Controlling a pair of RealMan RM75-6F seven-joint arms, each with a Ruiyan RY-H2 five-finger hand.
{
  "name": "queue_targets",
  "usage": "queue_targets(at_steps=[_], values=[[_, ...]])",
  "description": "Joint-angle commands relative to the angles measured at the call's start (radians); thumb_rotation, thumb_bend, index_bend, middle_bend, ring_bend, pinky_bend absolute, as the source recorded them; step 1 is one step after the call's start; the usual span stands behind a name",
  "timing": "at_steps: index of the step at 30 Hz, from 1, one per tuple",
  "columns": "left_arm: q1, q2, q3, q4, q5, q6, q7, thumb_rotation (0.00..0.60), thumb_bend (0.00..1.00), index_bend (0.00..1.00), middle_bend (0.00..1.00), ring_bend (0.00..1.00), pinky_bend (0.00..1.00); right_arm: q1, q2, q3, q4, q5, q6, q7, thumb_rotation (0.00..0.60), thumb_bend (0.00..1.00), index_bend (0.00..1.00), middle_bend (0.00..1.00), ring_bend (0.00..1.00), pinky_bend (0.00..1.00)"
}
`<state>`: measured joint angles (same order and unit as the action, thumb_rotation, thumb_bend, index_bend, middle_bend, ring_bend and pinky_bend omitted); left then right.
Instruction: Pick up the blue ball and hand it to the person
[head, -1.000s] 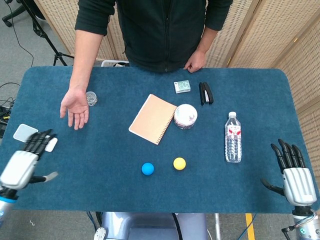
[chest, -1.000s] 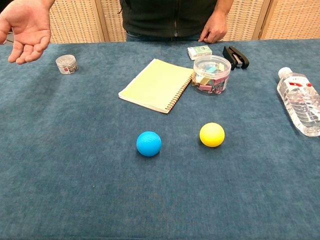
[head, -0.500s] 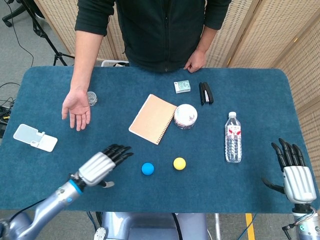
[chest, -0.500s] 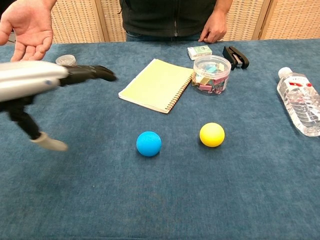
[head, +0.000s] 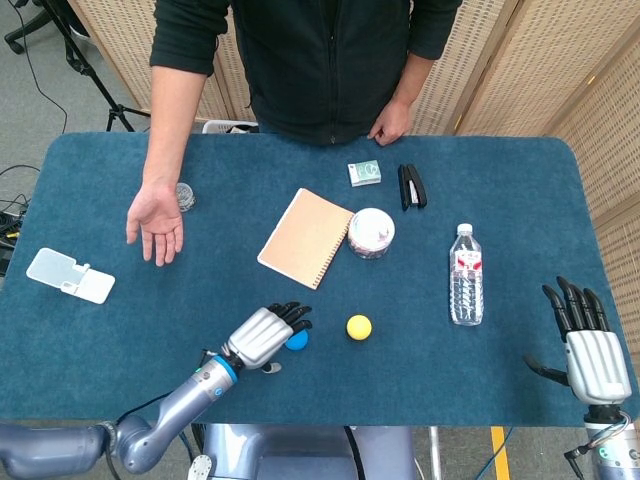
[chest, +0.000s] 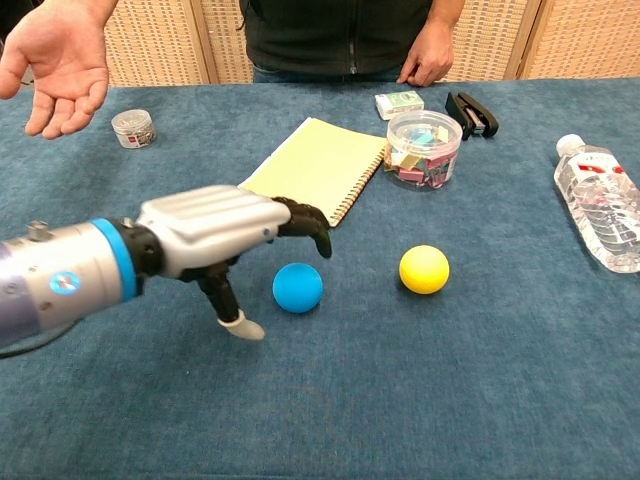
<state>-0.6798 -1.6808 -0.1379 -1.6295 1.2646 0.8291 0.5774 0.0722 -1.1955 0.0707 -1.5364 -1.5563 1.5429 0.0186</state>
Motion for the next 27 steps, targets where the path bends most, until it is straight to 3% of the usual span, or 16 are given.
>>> queue_targets(at_steps=[1, 4, 7, 12, 14, 17, 22, 27], values=[[-0.026, -0.057, -0.001, 0.045, -0.060, 0.005, 0.030, 0.600, 0.00, 0.30, 0.18, 0.14, 0.31, 0.001, 0.002, 0.003, 0.001, 0.005, -0.001, 0.008, 0.600, 0.00, 0.00, 0.00, 0.00, 0.00], [-0.030, -0.083, 0.008, 0.075, -0.058, 0.030, 0.041, 0.600, 0.00, 0.32, 0.20, 0.17, 0.34, 0.000, 0.005, 0.006, 0.002, 0.012, -0.003, 0.017, 0.600, 0.00, 0.00, 0.00, 0.00, 0.00], [-0.033, -0.102, 0.017, 0.099, -0.071, 0.040, 0.036, 0.600, 0.07, 0.37, 0.24, 0.21, 0.39, 0.001, 0.006, 0.008, 0.004, 0.017, -0.006, 0.026, 0.600, 0.00, 0.00, 0.00, 0.00, 0.00], [-0.037, -0.122, 0.024, 0.122, -0.052, 0.067, 0.008, 0.600, 0.33, 0.52, 0.36, 0.32, 0.49, 0.002, 0.007, 0.007, 0.004, 0.016, -0.007, 0.030, 0.600, 0.00, 0.00, 0.00, 0.00, 0.00], [-0.036, -0.123, 0.025, 0.124, -0.038, 0.082, -0.004, 0.600, 0.38, 0.58, 0.41, 0.36, 0.52, 0.001, 0.008, 0.007, 0.003, 0.017, -0.006, 0.031, 0.600, 0.00, 0.00, 0.00, 0.00, 0.00], [-0.034, -0.112, 0.028, 0.117, -0.013, 0.103, -0.027, 0.600, 0.42, 0.64, 0.47, 0.40, 0.53, 0.000, 0.009, 0.007, 0.001, 0.018, -0.006, 0.034, 0.600, 0.00, 0.00, 0.00, 0.00, 0.00], [-0.030, -0.059, 0.026, 0.070, 0.018, 0.137, -0.047, 0.600, 0.45, 0.64, 0.47, 0.41, 0.54, 0.001, 0.009, 0.004, -0.001, 0.016, -0.008, 0.031, 0.600, 0.00, 0.00, 0.00, 0.00, 0.00], [-0.021, 0.056, 0.002, -0.034, 0.114, 0.218, -0.086, 0.600, 0.44, 0.64, 0.47, 0.41, 0.54, 0.000, 0.009, 0.003, -0.005, 0.013, -0.006, 0.027, 0.600, 0.00, 0.00, 0.00, 0.00, 0.00]])
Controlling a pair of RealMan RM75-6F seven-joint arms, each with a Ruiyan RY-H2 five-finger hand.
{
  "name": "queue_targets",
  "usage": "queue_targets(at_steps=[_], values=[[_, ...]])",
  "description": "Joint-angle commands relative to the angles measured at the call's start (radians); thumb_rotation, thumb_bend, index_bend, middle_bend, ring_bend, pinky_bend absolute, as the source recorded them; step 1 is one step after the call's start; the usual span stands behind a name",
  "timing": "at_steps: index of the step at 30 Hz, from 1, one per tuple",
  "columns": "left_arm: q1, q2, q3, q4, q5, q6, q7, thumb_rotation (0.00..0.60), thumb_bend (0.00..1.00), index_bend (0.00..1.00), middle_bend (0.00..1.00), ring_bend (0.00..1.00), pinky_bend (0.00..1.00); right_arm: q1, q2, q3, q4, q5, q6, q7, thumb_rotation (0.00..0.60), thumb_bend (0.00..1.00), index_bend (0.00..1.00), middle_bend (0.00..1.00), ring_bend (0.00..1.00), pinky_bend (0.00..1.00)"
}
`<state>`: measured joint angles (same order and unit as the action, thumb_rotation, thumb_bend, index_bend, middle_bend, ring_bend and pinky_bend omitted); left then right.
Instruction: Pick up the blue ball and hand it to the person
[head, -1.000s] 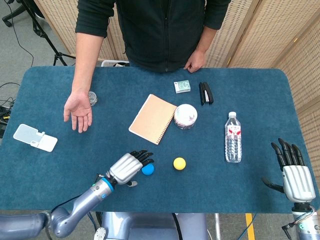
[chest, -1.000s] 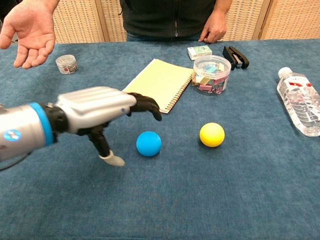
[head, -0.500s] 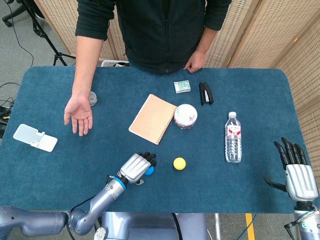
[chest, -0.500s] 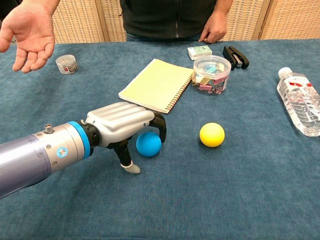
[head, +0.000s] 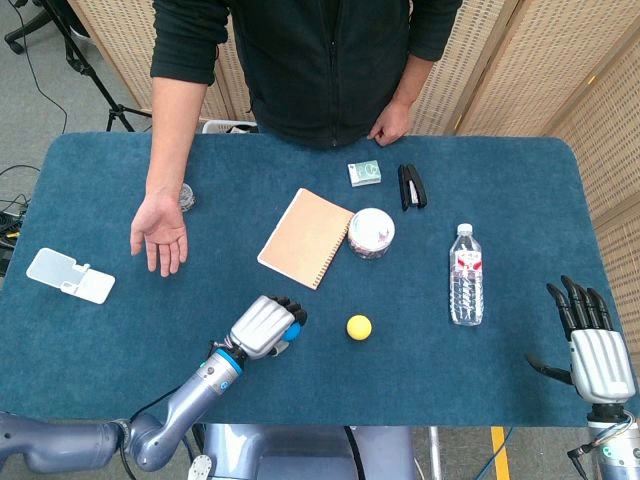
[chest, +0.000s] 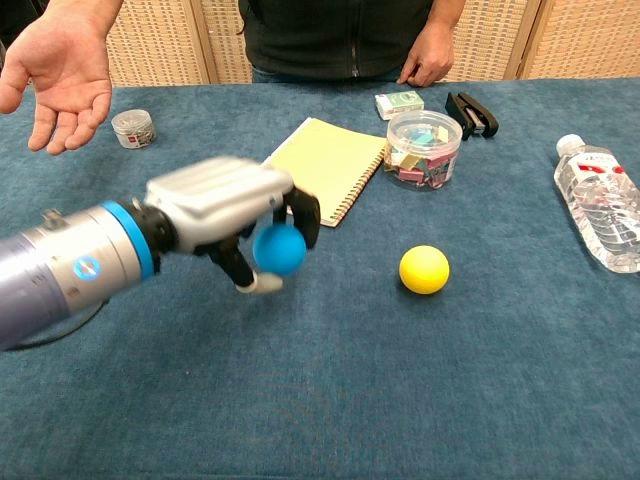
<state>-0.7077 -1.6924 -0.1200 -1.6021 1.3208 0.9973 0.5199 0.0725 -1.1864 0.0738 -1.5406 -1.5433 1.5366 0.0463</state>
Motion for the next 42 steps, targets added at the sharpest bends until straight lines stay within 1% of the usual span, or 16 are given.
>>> queue_targets(at_steps=[1, 4, 5, 8, 12, 16, 20, 28, 30, 31, 32, 33, 35, 36, 38, 42], values=[[0.009, 0.091, -0.019, -0.079, 0.073, 0.061, -0.035, 0.600, 0.44, 0.64, 0.47, 0.41, 0.54, 0.000, 0.000, -0.001, -0.001, -0.001, 0.000, -0.002, 0.600, 0.00, 0.00, 0.00, 0.00, 0.00], [0.020, 0.179, -0.047, -0.128, 0.105, 0.111, -0.041, 0.600, 0.44, 0.64, 0.47, 0.41, 0.54, -0.001, 0.001, -0.003, -0.004, -0.003, 0.001, -0.002, 0.600, 0.00, 0.00, 0.00, 0.00, 0.00], [0.027, 0.218, -0.068, -0.142, 0.101, 0.130, -0.045, 0.600, 0.44, 0.64, 0.47, 0.41, 0.54, -0.001, 0.001, -0.004, -0.005, -0.006, 0.002, -0.003, 0.600, 0.00, 0.00, 0.00, 0.00, 0.00], [0.037, 0.295, -0.102, -0.153, 0.057, 0.136, -0.068, 0.600, 0.43, 0.64, 0.47, 0.41, 0.54, -0.001, 0.001, -0.006, -0.008, -0.009, 0.002, -0.004, 0.600, 0.00, 0.00, 0.00, 0.00, 0.00], [0.052, 0.363, -0.126, -0.117, 0.006, 0.135, -0.113, 0.600, 0.43, 0.64, 0.47, 0.41, 0.54, -0.001, 0.001, -0.007, -0.009, -0.009, 0.000, -0.007, 0.600, 0.00, 0.00, 0.00, 0.00, 0.00], [0.068, 0.389, -0.126, -0.050, -0.026, 0.129, -0.178, 0.600, 0.43, 0.64, 0.47, 0.41, 0.54, -0.001, 0.000, -0.008, -0.009, -0.008, -0.002, -0.011, 0.600, 0.00, 0.00, 0.00, 0.00, 0.00], [0.087, 0.390, -0.109, 0.035, -0.048, 0.121, -0.239, 0.600, 0.43, 0.64, 0.47, 0.41, 0.54, 0.001, -0.004, -0.009, -0.009, -0.008, -0.006, -0.021, 0.600, 0.00, 0.00, 0.00, 0.00, 0.00], [0.104, 0.364, -0.081, 0.160, -0.037, 0.115, -0.340, 0.600, 0.41, 0.64, 0.47, 0.41, 0.54, 0.003, -0.011, -0.013, -0.007, -0.006, -0.014, -0.035, 0.600, 0.00, 0.00, 0.00, 0.00, 0.00], [0.105, 0.363, -0.075, 0.172, -0.035, 0.109, -0.350, 0.600, 0.37, 0.64, 0.46, 0.39, 0.53, 0.002, -0.012, -0.012, -0.007, -0.005, -0.013, -0.036, 0.600, 0.00, 0.00, 0.00, 0.00, 0.00], [0.105, 0.368, -0.068, 0.170, -0.038, 0.092, -0.362, 0.600, 0.34, 0.61, 0.41, 0.35, 0.50, 0.002, -0.012, -0.012, -0.008, -0.005, -0.013, -0.037, 0.600, 0.00, 0.00, 0.00, 0.00, 0.00], [0.105, 0.376, -0.064, 0.168, -0.037, 0.079, -0.378, 0.600, 0.28, 0.54, 0.31, 0.24, 0.41, 0.002, -0.012, -0.012, -0.008, -0.004, -0.013, -0.038, 0.600, 0.00, 0.00, 0.00, 0.00, 0.00], [0.105, 0.380, -0.064, 0.168, -0.035, 0.077, -0.388, 0.600, 0.22, 0.43, 0.17, 0.12, 0.29, 0.002, -0.012, -0.012, -0.008, -0.003, -0.013, -0.038, 0.600, 0.00, 0.00, 0.00, 0.00, 0.00], [0.107, 0.385, -0.064, 0.165, -0.032, 0.074, -0.415, 0.600, 0.15, 0.22, 0.02, 0.01, 0.11, 0.002, -0.012, -0.011, -0.008, -0.002, -0.013, -0.037, 0.600, 0.00, 0.00, 0.00, 0.00, 0.00], [0.108, 0.388, -0.064, 0.164, -0.031, 0.075, -0.424, 0.600, 0.12, 0.12, 0.00, 0.00, 0.05, 0.002, -0.012, -0.011, -0.008, -0.002, -0.014, -0.036, 0.600, 0.00, 0.00, 0.00, 0.00, 0.00], [0.112, 0.396, -0.068, 0.158, -0.022, 0.085, -0.449, 0.600, 0.07, 0.02, 0.00, 0.00, 0.01, 0.002, -0.012, -0.011, -0.008, -0.001, -0.015, -0.035, 0.600, 0.00, 0.00, 0.00, 0.00, 0.00], [0.127, 0.424, -0.078, 0.132, 0.007, 0.129, -0.498, 0.600, 0.02, 0.00, 0.00, 0.00, 0.00, 0.002, -0.011, -0.012, -0.010, -0.003, -0.016, -0.033, 0.600, 0.00, 0.00, 0.00, 0.00, 0.00]])
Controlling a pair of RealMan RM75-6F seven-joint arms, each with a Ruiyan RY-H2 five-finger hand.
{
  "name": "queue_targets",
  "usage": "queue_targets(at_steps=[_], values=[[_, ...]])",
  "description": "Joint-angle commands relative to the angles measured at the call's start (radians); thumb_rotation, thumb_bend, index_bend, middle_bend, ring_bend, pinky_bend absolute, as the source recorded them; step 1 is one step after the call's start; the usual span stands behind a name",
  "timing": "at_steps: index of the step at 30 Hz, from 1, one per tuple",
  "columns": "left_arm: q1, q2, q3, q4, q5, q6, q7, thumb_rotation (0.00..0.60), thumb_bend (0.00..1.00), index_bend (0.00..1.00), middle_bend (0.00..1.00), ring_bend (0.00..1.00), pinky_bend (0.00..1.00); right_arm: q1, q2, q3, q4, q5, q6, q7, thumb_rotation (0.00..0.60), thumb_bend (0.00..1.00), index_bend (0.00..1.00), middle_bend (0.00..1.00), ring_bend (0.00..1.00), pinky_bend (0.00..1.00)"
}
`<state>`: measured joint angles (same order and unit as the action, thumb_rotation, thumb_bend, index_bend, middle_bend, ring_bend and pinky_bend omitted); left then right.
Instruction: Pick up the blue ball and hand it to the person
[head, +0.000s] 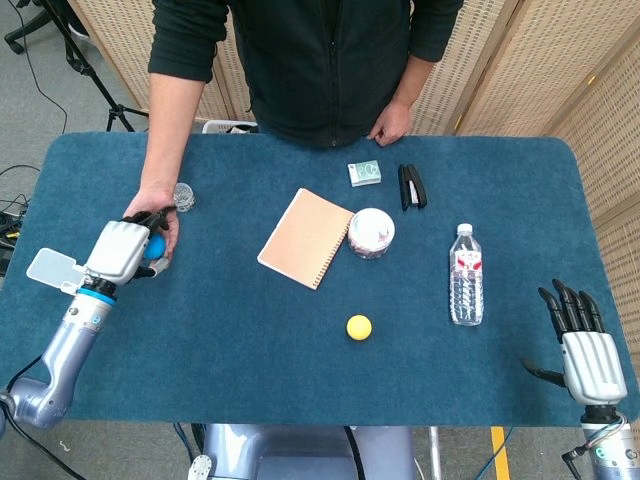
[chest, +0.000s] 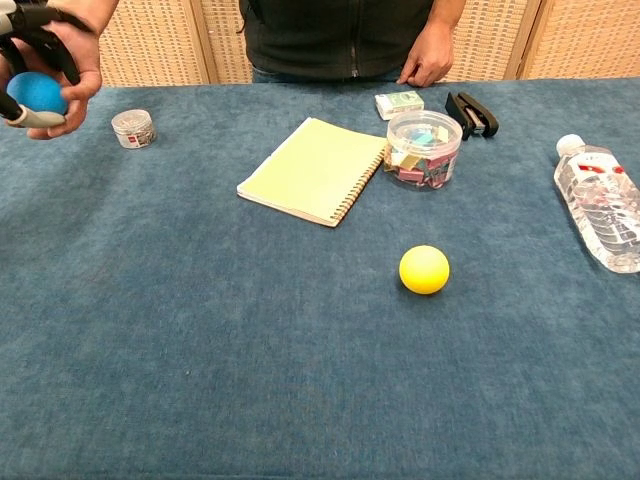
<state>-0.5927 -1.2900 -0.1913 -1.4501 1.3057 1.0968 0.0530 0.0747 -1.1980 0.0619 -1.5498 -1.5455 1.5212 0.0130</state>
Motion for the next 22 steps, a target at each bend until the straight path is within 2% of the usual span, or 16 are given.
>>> queue_targets(at_steps=[1, 8, 11, 14, 19, 22], values=[[0.015, 0.028, -0.007, -0.026, 0.027, 0.037, -0.040, 0.600, 0.02, 0.00, 0.00, 0.00, 0.00, 0.000, 0.000, -0.001, -0.001, -0.001, 0.000, 0.000, 0.600, 0.00, 0.00, 0.00, 0.00, 0.00], [0.078, 0.146, -0.001, -0.156, 0.096, 0.137, -0.112, 0.600, 0.02, 0.00, 0.00, 0.00, 0.00, -0.001, 0.001, -0.003, -0.003, -0.005, 0.002, -0.001, 0.600, 0.00, 0.00, 0.00, 0.00, 0.00], [0.134, 0.185, 0.025, -0.191, 0.126, 0.201, -0.151, 0.600, 0.00, 0.00, 0.00, 0.00, 0.00, -0.001, 0.001, -0.004, -0.005, -0.008, 0.003, -0.001, 0.600, 0.00, 0.00, 0.00, 0.00, 0.00], [0.191, 0.199, 0.067, -0.183, 0.140, 0.242, -0.175, 0.600, 0.00, 0.00, 0.00, 0.00, 0.00, -0.001, 0.002, -0.005, -0.007, -0.011, 0.004, 0.000, 0.600, 0.00, 0.00, 0.00, 0.00, 0.00], [0.305, 0.171, 0.129, -0.141, 0.129, 0.335, -0.165, 0.600, 0.00, 0.00, 0.00, 0.00, 0.00, -0.001, 0.002, -0.007, -0.008, -0.016, 0.006, 0.000, 0.600, 0.00, 0.00, 0.00, 0.00, 0.00], [0.354, 0.162, 0.151, -0.142, 0.112, 0.366, -0.161, 0.600, 0.00, 0.00, 0.00, 0.00, 0.00, -0.001, 0.002, -0.008, -0.008, -0.019, 0.007, 0.000, 0.600, 0.00, 0.00, 0.00, 0.00, 0.00]])
